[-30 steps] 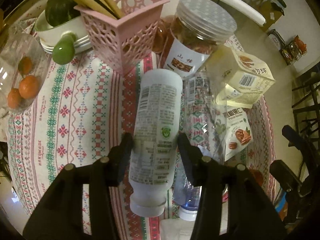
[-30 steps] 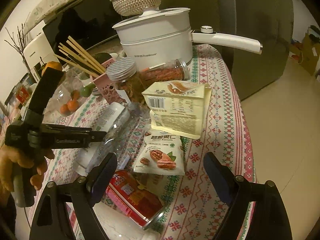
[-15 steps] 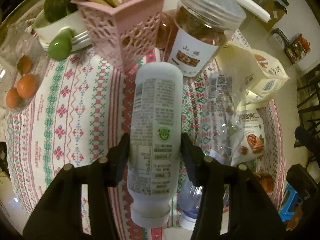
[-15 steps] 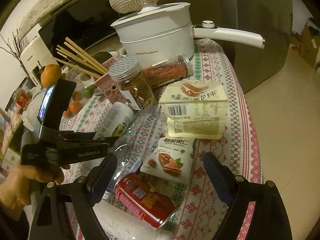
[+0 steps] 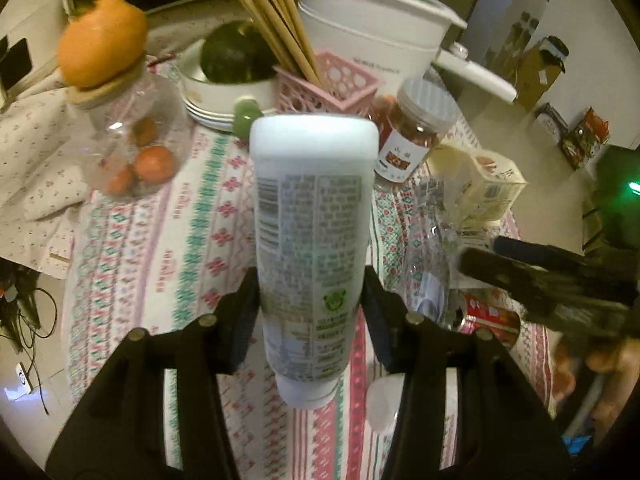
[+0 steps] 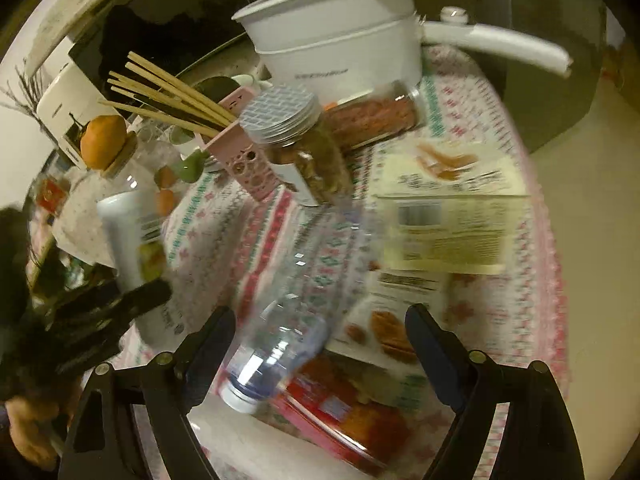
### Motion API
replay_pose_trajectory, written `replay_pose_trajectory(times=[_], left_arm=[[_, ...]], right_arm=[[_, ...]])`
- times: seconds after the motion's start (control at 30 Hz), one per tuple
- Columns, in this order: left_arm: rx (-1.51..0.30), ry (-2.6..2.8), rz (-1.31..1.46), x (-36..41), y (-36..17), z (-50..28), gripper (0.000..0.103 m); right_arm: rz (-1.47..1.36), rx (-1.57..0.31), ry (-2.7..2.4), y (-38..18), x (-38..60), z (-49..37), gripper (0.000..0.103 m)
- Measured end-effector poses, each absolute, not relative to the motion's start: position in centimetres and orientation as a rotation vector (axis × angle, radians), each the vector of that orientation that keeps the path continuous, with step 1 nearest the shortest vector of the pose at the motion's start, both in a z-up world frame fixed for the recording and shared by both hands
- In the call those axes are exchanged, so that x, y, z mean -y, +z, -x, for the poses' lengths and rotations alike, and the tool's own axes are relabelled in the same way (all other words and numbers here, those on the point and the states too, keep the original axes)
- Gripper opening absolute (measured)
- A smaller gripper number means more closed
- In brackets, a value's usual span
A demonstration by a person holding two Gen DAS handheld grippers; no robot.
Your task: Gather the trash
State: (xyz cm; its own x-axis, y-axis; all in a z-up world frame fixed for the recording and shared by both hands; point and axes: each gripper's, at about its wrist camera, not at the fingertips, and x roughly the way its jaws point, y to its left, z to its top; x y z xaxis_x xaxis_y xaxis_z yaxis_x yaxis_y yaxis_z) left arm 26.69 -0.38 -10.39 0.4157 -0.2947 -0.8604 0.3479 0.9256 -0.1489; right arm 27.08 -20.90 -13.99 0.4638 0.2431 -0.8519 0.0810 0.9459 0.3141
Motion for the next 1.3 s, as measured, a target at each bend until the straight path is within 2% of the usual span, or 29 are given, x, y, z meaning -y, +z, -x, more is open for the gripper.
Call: replay_pose_trajectory(times=[0.07, 0.4, 0.53, 0.67, 0.87, 1.3], left_arm=[[-1.055, -0.406, -0.062, -0.2, -9.9, -26.4, 0.051], [-0.982, -0.399, -0.12, -1.3, -8.9, -24.4, 0.051], [-0.976, -0.396, -0.121, -1.8, -8.9, -24.1, 0.051], [-0.965, -0.384, -0.12, -2.2, -8.7, -23.7, 0.051], [-0.932, -0.368, -0.114, -2.9, -7.2, -22.4, 0.051], [-0.86, -0.396, -0.079, -3.4, -2.3, -16.6, 0.051]], right_arm=[[-0.332, -1.114, 0.105, -14.6, 19.9, -28.0, 0.08], [-0.276, -1.232, 0.0, -17.9, 16.6, -30.9, 0.078], [-0.284, -1.271, -0.035, -19.3, 16.3, -31.7, 0.066], [-0.286, -1.253, -0.055, -19.5, 15.8, -31.8, 0.062], [-0.28, -1.143, -0.005, -16.5, 14.6, -30.7, 0.061], [-0.265, -0.951, 0.13, -5.3, 14.4, -24.0, 0.058]])
